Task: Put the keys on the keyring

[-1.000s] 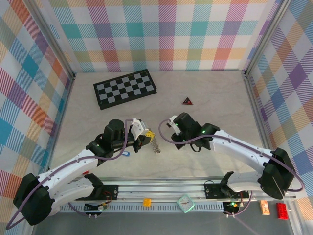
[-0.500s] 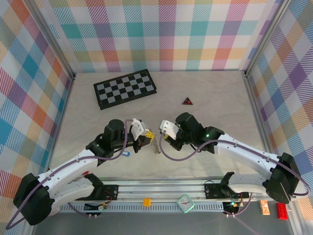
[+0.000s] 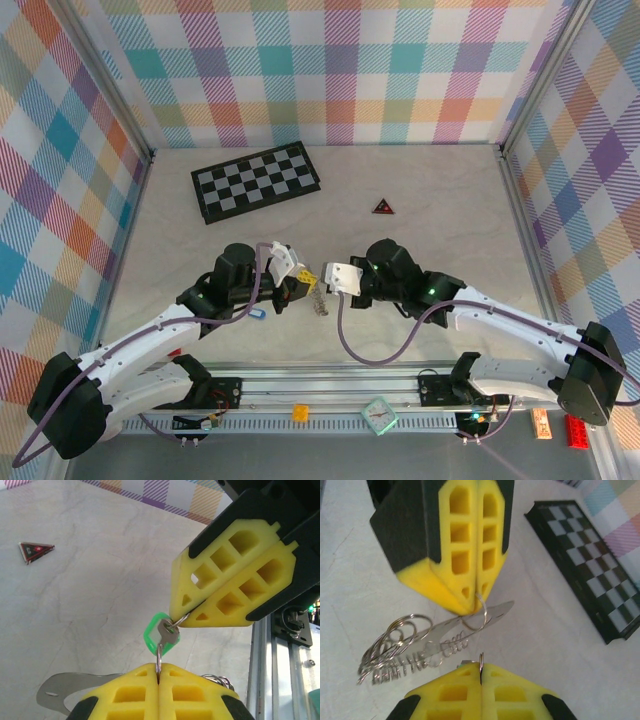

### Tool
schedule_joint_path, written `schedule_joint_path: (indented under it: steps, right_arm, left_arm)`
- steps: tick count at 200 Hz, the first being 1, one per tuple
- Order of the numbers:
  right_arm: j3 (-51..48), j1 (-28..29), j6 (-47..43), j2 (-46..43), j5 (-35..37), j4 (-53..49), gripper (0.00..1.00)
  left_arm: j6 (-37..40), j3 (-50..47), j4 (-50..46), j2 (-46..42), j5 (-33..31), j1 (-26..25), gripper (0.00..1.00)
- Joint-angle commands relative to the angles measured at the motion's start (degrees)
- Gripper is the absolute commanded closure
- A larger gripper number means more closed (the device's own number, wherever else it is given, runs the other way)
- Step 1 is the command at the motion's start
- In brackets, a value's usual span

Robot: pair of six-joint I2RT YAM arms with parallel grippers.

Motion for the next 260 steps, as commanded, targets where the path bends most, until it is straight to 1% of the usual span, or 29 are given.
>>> schedule_joint_path:
  steps: [1, 42, 109, 260]
  right_arm:
    - [-0.7, 0.7, -3.4, -0.7, 0.3, 4.5, 1.00]
    - [-0.6, 1.4, -3.8, 0.1, 0.2, 3.7, 1.00]
    - [-0.7, 2.0, -3.2, 1.0, 2.7, 5.9, 1.00]
    - [-0.2, 2.2, -3.2, 2.7, 1.0, 4.6, 1.00]
  left_arm:
    - [-3.4, 3.1, -1.2, 0.0, 0.6, -0.8, 1.00]
    - [-5.9, 3.3, -0.5, 0.2, 0.2, -0.8, 1.00]
    - [-5.9, 3.3, -0.1, 0.5, 0.4, -0.8, 1.00]
    - [-5.8, 3.2, 1.0, 1.3, 0.5, -0.9, 1.00]
